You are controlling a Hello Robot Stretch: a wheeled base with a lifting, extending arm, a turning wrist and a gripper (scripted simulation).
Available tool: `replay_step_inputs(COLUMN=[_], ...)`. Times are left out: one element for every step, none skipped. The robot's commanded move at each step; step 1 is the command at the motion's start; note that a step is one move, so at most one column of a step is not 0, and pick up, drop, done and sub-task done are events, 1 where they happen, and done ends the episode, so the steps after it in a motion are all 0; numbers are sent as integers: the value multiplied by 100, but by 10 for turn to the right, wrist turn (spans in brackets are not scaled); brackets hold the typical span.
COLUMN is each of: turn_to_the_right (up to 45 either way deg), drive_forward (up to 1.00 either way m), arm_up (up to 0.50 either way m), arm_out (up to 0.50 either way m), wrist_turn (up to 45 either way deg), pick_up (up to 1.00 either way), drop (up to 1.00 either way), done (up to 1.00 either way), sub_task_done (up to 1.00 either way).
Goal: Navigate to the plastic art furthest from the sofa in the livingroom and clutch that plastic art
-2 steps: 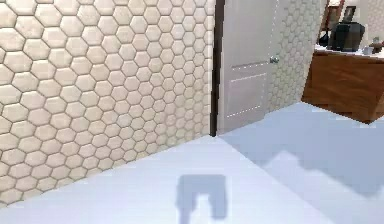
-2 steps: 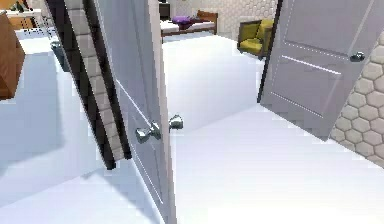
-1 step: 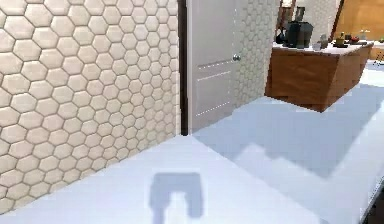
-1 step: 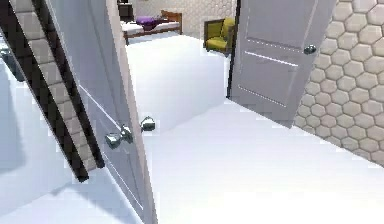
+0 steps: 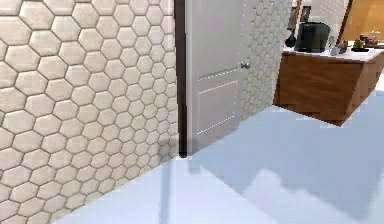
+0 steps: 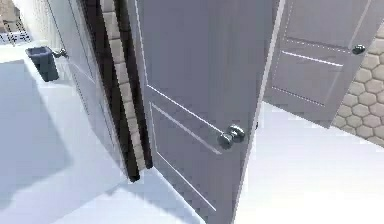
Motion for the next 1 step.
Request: replay_step_inputs(turn_to_the_right=[360], drive_forward=[0], arm_up=[0], arm_out=[0], wrist_turn=[0], pick_up=[0], drop=[0], done=[0], sub_task_done=[0])
